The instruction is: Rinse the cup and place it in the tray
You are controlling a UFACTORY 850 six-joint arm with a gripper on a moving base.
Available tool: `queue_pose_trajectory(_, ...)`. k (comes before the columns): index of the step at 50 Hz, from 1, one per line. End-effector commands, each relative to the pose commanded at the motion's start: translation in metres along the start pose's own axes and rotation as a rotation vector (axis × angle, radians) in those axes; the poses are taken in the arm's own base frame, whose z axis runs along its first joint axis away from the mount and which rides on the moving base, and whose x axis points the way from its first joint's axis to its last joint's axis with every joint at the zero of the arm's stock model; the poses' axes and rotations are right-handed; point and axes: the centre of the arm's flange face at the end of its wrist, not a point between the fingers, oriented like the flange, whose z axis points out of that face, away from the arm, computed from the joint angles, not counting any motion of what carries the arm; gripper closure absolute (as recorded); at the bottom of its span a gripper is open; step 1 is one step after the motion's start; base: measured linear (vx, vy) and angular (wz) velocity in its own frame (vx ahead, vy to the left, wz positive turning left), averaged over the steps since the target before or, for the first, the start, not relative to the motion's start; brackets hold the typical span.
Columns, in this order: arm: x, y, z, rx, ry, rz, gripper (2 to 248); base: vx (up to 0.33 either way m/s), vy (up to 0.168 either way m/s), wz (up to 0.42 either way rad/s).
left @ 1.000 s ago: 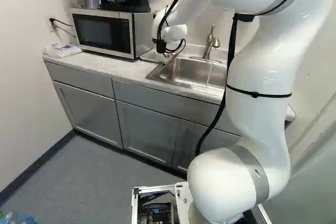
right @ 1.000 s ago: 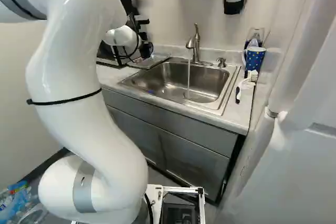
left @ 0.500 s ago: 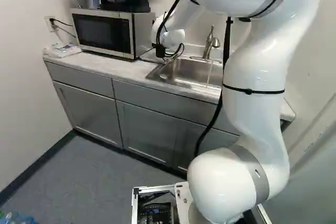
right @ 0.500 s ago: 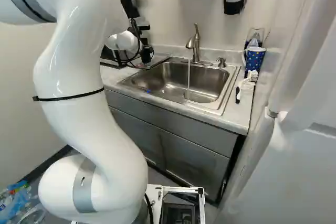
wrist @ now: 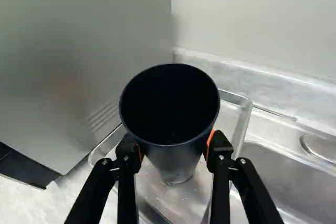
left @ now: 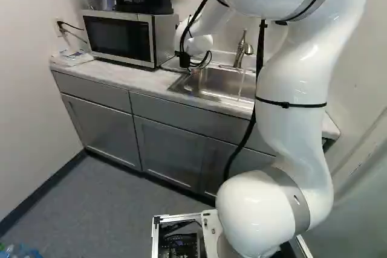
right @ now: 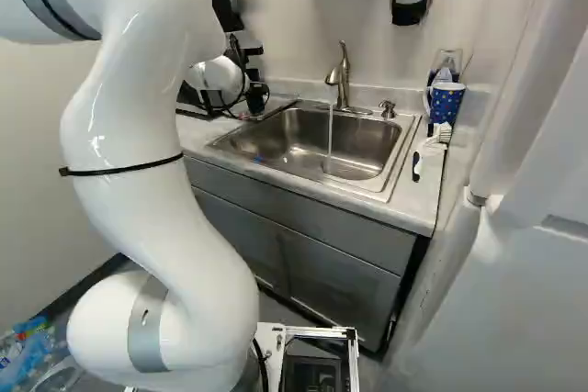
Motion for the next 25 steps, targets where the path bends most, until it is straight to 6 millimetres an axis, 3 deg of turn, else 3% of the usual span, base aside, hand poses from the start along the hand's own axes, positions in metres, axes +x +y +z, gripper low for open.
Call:
queue_pose_trajectory(12, 0.0, 0.0, 0.0, 0.0, 0.0, 0.0, 113, 0.0, 0.0, 0.0)
queue_pose_trajectory(13, 0.0, 0.0, 0.0, 0.0, 0.0, 0.0, 81, 0.0, 0.0, 0.0)
queue_pose_trajectory(18, 0.0, 0.0, 0.0, 0.0, 0.0, 0.0, 81, 0.0, 0.0, 0.0)
queue_pose_trajectory(19, 0.0, 0.0, 0.0, 0.0, 0.0, 0.0, 47, 0.0, 0.0, 0.0)
queue_pose_trajectory(23, 0.0, 0.0, 0.0, 0.0, 0.0, 0.0, 47, 0.0, 0.0, 0.0)
queue_pose_trajectory(24, 0.0, 0.0, 0.0, 0.0, 0.0, 0.0, 11, 0.0, 0.0, 0.0)
queue_pose_trajectory(25, 0.0, 0.0, 0.0, 0.0, 0.0, 0.0, 11, 0.0, 0.0, 0.0)
